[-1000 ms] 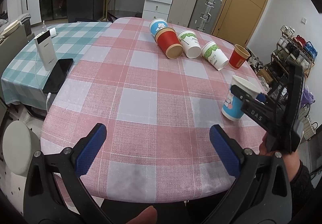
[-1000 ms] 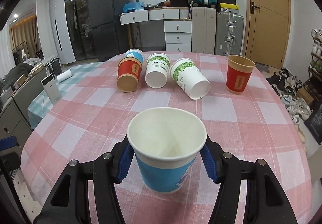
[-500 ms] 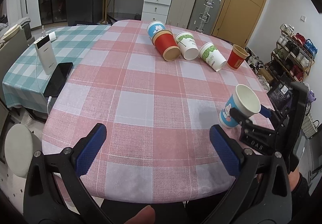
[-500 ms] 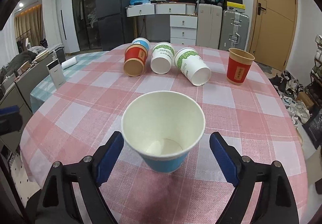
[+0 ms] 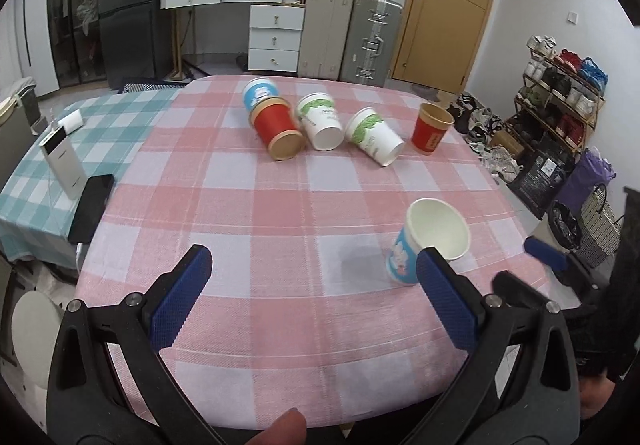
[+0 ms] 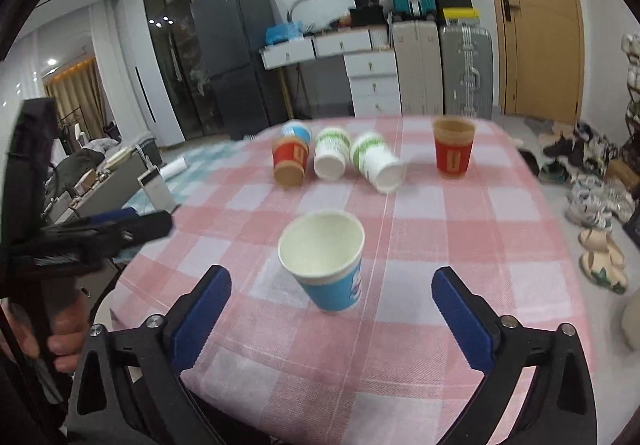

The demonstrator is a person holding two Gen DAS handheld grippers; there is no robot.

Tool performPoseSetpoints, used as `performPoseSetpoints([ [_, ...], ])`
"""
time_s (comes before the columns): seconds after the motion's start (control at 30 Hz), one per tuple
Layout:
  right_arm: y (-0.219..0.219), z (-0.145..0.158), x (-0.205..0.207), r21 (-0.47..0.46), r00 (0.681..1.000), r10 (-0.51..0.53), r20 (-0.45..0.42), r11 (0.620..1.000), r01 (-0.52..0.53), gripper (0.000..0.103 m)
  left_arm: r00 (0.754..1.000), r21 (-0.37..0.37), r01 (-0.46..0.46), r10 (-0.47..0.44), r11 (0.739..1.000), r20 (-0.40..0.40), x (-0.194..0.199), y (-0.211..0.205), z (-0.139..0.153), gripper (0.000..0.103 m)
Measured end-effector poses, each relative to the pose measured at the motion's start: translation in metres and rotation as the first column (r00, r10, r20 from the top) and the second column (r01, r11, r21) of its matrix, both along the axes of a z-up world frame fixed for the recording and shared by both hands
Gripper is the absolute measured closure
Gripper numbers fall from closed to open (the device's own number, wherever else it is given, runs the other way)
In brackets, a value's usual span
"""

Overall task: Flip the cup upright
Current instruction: 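Lower the upright cup onto the table and open the right gripper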

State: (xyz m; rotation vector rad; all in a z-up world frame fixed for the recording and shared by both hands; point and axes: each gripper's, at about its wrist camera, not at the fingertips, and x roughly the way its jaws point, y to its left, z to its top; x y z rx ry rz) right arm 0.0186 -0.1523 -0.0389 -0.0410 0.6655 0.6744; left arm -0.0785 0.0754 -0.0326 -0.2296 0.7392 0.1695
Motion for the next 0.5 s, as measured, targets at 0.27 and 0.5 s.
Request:
performPoseSetpoints([
  [0.27, -0.024, 0.041, -0.014, 0.12, 0.998, 0.007, 0.059, 0.993, -0.014, 0.0, 0.998, 0.036, 0.056, -0.057, 0.998, 0.033, 0.013, -0.031, 0.019, 0.001],
  [0.5, -0.027, 0.05, -0.022, 0.149, 0.997, 0.032, 0.072, 0.988, -0.042, 0.0, 0.996, 0.054, 0.065, -0.068, 0.996, 0.058, 0.008, -0.039, 0.03, 0.001],
])
